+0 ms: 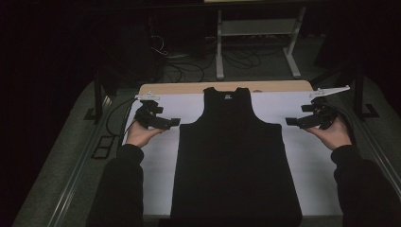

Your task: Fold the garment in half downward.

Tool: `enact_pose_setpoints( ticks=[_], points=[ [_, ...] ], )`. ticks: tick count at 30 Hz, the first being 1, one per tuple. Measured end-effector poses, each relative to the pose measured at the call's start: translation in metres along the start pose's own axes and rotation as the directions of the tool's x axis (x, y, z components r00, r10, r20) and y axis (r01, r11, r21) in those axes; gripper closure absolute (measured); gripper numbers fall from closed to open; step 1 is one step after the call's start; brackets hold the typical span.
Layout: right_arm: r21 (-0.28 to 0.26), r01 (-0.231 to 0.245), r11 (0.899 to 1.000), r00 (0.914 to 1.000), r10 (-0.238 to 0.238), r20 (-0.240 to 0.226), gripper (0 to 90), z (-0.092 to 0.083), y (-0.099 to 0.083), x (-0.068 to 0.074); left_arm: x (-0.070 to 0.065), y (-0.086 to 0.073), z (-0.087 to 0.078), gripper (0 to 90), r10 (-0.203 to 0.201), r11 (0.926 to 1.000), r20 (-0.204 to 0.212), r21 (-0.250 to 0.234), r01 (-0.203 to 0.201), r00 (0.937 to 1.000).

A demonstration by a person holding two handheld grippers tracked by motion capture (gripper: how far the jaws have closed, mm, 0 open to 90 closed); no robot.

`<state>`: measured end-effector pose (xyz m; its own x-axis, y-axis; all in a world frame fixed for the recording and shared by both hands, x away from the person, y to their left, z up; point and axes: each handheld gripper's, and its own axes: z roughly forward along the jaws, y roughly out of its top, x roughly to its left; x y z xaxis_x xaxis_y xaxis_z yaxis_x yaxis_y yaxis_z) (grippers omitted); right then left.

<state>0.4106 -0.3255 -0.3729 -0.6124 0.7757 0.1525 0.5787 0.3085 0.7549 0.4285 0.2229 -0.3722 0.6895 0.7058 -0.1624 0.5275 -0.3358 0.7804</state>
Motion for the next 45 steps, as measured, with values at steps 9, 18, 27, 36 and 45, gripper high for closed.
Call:
enact_pose_setpoints(
  ticks=[9, 18, 27, 36, 45],
  points=[
    [0.017, -0.013, 1.0, 0.9999, 0.013, -0.001, 0.0, 0.012, -0.002, -0.003, 0.007, 0.0, 0.013, 0.0, -0.027, 0.9994, -0.009, 0.021, 0.027, 0.9996],
    [0.034, -0.041, 0.999, 0.9991, 0.041, 0.005, 0.0, 0.021, -0.005, -0.01, 0.014, -0.006, 0.027, 0.0, -0.052, 0.9975, -0.011, 0.047, 0.053, 0.9986],
    [0.052, -0.08, 0.995, 0.9967, 0.079, 0.022, 0.0, 0.028, -0.009, -0.019, 0.019, -0.011, 0.038, 0.0, -0.065, 0.9962, 0.006, 0.058, 0.065, 0.9979],
    [0.078, -0.095, 0.992, 0.9951, 0.093, 0.033, 0.0, 0.033, -0.013, -0.026, 0.018, -0.012, 0.049, 0.0, -0.062, 0.9964, 0.026, 0.06, 0.061, 0.9977],
    [0.099, -0.104, 0.99, 0.9944, 0.102, 0.028, 0.0, 0.043, -0.016, -0.027, 0.025, -0.012, 0.05, 0.0, -0.091, 0.9939, 0.031, 0.066, 0.088, 0.9954]
  ],
)
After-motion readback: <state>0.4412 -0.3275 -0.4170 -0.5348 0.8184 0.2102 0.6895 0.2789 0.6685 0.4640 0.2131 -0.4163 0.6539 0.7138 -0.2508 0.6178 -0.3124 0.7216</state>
